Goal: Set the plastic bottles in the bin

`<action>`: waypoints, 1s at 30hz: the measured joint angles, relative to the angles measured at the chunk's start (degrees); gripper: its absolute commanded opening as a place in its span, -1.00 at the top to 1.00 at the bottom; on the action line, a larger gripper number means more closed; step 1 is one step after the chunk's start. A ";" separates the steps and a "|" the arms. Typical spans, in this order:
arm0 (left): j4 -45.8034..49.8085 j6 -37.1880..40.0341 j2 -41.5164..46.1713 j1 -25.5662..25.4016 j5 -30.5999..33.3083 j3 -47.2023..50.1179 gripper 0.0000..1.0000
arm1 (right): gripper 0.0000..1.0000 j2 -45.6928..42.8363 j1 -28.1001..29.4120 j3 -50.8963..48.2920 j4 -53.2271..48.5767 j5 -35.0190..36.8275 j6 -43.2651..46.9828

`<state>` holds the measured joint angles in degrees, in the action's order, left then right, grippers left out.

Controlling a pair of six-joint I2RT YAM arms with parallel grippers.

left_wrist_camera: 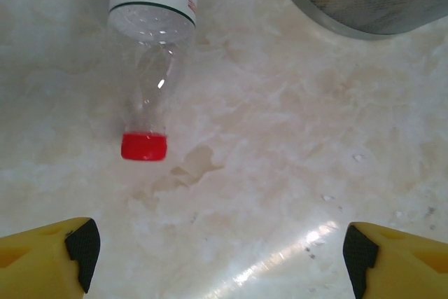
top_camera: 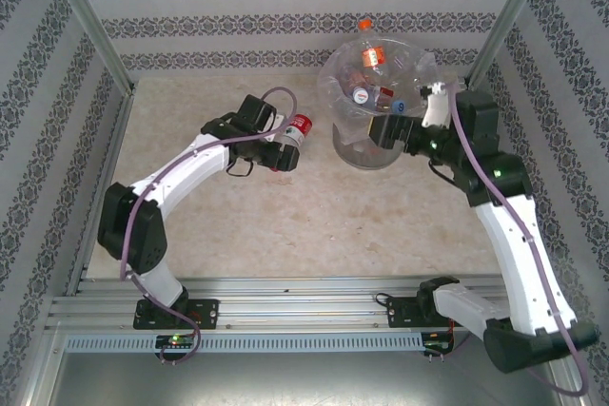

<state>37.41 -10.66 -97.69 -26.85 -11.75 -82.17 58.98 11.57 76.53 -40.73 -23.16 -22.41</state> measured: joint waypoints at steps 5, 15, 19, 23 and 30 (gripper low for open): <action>0.55 3.80 -6.67 1.73 0.57 -4.37 -0.80 | -0.96 -7.87 0.33 -6.97 -1.22 -2.10 -1.77; 2.89 9.09 -15.37 3.26 2.19 -8.22 -0.57 | -0.96 -13.64 0.33 -13.73 -4.50 -2.75 -3.93; 2.91 10.05 -16.96 3.50 1.73 -8.22 -0.44 | -0.96 -13.68 0.33 -14.19 -4.76 -2.78 -4.57; 2.95 10.75 -18.82 3.82 1.29 -8.24 -0.37 | -0.96 -13.68 0.33 -14.19 -4.79 -2.78 -4.76; 3.56 10.73 -22.03 4.22 0.52 -9.09 -0.24 | -0.96 -13.73 0.33 -14.19 -4.96 -2.73 -4.90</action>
<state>40.97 0.08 -119.72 -22.63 -11.22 -91.26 45.25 11.90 62.35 -45.69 -25.89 -27.31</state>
